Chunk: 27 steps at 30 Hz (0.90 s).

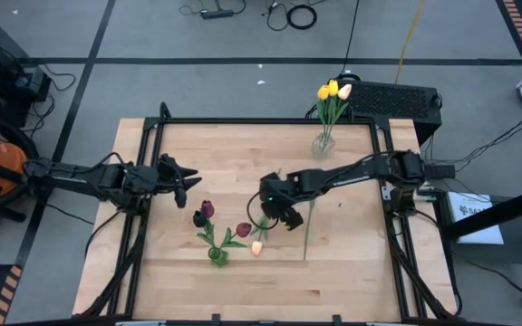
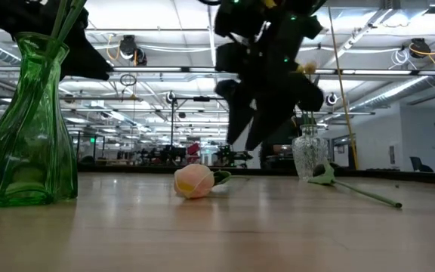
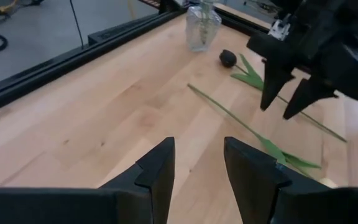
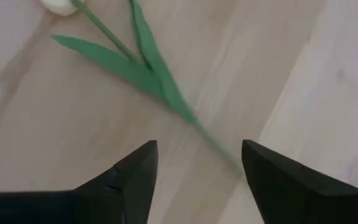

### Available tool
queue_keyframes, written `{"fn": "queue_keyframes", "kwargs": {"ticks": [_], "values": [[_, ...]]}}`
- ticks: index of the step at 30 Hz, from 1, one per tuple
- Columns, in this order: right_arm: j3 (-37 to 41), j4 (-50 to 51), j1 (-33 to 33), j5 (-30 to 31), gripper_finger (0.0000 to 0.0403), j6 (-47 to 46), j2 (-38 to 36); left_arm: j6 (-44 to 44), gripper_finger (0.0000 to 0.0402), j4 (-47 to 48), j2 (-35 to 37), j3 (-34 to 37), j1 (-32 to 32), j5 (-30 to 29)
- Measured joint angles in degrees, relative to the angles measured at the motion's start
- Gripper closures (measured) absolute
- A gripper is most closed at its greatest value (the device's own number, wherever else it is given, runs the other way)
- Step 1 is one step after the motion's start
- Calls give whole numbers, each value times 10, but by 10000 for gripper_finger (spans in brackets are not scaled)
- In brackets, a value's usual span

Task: Sort flowers into vase by color
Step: Put the light orange flower into the vase

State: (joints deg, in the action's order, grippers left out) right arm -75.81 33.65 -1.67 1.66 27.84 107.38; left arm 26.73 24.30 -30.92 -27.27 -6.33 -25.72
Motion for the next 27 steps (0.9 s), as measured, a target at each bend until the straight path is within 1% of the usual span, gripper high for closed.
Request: {"fn": "queue_keyframes", "kwargs": {"ticks": [3, 9, 14, 17, 19, 21, 24, 27], "values": [[-29, -1, 1, 2, 167, 80, 35, 14, 256, 0, 0, 0, 6, 6], [-63, 1, -6, -2, 165, 167, 98, 29, 256, 2, 0, 0, 7, 28], [-82, -2, -21, -5, 176, 192, 132, 30, 256, 3, 0, 0, 7, 53], [-86, -3, -28, -7, 190, 200, 145, 30, 256, 3, 0, 0, 7, 61], [-86, -3, -31, -12, 209, 192, 154, 30, 256, 3, 0, 0, 7, 61], [-86, -1, -32, -22, 237, 162, 159, 28, 256, 5, 0, 0, 7, 61], [-86, 8, -31, -41, 296, 94, 166, 26, 256, 6, 0, 0, 7, 61], [-86, 21, -31, -50, 369, 53, 166, 9, 256, 6, 0, 0, 7, 56]]}}
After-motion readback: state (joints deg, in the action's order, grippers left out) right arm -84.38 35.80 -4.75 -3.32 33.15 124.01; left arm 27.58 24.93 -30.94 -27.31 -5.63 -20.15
